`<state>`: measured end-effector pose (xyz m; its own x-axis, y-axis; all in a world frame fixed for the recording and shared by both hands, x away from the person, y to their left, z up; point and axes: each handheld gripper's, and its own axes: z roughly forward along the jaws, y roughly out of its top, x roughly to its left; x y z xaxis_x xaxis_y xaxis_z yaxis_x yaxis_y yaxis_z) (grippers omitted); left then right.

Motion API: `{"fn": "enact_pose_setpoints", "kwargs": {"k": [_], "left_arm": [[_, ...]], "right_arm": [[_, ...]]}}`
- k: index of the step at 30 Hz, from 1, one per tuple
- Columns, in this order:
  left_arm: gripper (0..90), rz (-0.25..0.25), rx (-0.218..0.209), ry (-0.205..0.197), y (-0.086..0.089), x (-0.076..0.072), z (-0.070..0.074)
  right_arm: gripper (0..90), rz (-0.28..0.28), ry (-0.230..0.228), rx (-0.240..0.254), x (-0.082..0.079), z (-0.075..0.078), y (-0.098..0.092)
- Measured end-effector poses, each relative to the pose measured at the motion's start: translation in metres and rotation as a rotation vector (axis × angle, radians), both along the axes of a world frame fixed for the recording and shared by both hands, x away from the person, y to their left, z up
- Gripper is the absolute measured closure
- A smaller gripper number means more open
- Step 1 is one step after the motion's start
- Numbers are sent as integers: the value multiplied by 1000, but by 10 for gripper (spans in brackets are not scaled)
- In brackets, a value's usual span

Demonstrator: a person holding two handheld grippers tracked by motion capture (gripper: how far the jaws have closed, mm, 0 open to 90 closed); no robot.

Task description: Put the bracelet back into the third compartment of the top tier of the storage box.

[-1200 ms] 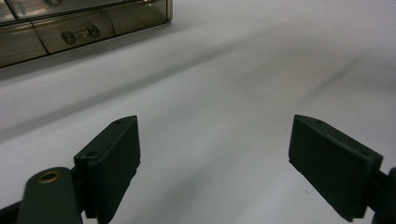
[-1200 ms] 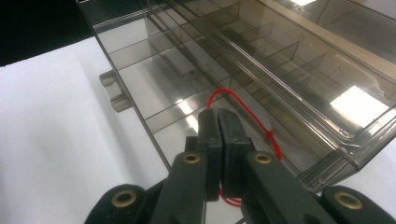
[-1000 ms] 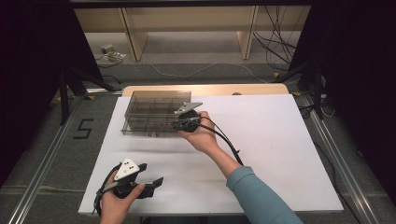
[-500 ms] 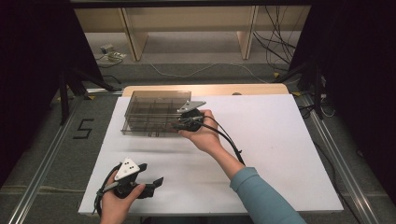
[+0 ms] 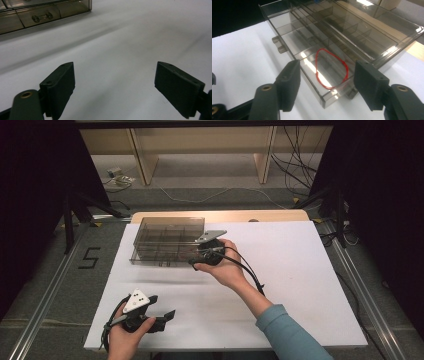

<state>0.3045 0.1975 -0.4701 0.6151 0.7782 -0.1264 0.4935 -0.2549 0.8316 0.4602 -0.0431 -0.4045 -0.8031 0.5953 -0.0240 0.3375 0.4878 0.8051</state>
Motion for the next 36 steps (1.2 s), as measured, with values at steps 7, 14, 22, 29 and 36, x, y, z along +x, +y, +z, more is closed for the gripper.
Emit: {"fn": "enact_pose_setpoints", "kwargs": {"k": [7, 14, 22, 29, 36], "left_arm": [[166, 3, 0, 2, 0, 0, 0], [166, 5, -3, 1, 1, 0, 0], [166, 11, -16, 6, 2, -1, -1], [167, 17, -17, 8, 3, 0, -1], [175, 34, -12, 7, 3, 0, -1]], "right_arm": [[351, -8, -11, 6, -9, 3, -11], [312, -13, -4, 15, -16, 5, -22], [284, -35, -3, 18, -24, 5, -39], [274, -55, -12, 17, -34, 3, -63], [256, -85, -17, 28, -46, 0, -91]]}}
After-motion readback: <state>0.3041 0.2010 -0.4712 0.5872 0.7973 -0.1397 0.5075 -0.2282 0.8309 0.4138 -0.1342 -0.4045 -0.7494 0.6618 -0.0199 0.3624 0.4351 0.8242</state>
